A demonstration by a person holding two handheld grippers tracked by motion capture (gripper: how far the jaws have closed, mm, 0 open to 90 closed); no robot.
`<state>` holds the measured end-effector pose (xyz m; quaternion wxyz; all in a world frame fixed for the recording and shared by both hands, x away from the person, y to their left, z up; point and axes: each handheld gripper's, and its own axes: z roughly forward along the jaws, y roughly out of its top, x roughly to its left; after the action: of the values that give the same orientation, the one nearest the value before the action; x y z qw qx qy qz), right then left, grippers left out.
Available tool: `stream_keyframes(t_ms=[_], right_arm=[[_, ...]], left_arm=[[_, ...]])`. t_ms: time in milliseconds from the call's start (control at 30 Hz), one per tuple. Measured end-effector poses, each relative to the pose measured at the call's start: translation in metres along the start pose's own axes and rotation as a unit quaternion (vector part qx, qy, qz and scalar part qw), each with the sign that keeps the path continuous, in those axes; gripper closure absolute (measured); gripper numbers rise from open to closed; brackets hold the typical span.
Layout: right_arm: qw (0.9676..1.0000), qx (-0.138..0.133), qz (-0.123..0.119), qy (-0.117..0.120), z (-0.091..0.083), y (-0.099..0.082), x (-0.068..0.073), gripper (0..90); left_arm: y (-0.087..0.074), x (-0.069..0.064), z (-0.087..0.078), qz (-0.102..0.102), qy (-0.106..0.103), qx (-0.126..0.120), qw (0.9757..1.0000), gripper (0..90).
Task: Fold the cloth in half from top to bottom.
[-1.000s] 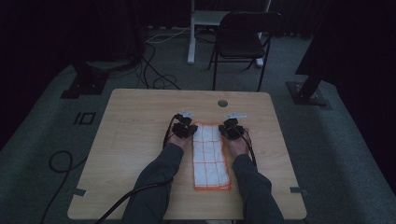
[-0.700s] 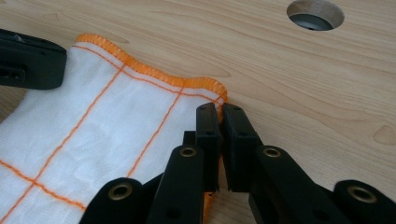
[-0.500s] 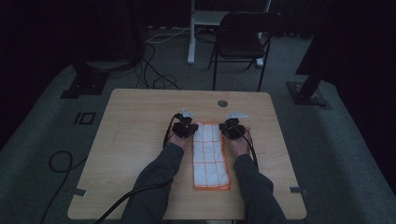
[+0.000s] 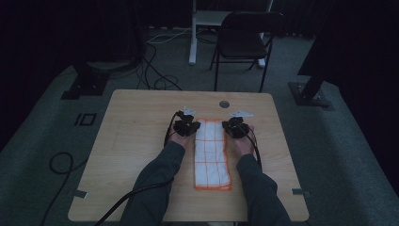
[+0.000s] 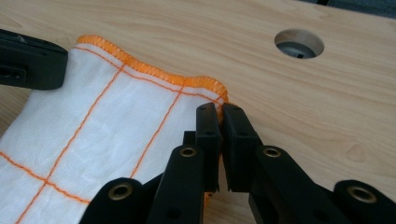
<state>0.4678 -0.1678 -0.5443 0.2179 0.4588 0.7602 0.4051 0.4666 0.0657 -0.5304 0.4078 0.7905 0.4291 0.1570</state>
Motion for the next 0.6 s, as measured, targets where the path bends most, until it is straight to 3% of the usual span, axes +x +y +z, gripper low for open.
stream_keyframes(t_ms=[300, 600], right_arm=[[0.9996, -0.016, 0.016, 0.017, -0.008, 0.000, 0.001, 85.9], [0.9994, -0.021, 0.009, 0.025, -0.015, -0.006, 0.003, 85.9]], left_arm=[[-0.003, -0.006, -0.007, 0.006, -0.005, -0.010, 0.9999, 87.6], [-0.008, -0.013, -0.013, 0.017, -0.002, -0.014, 0.9998, 87.6]])
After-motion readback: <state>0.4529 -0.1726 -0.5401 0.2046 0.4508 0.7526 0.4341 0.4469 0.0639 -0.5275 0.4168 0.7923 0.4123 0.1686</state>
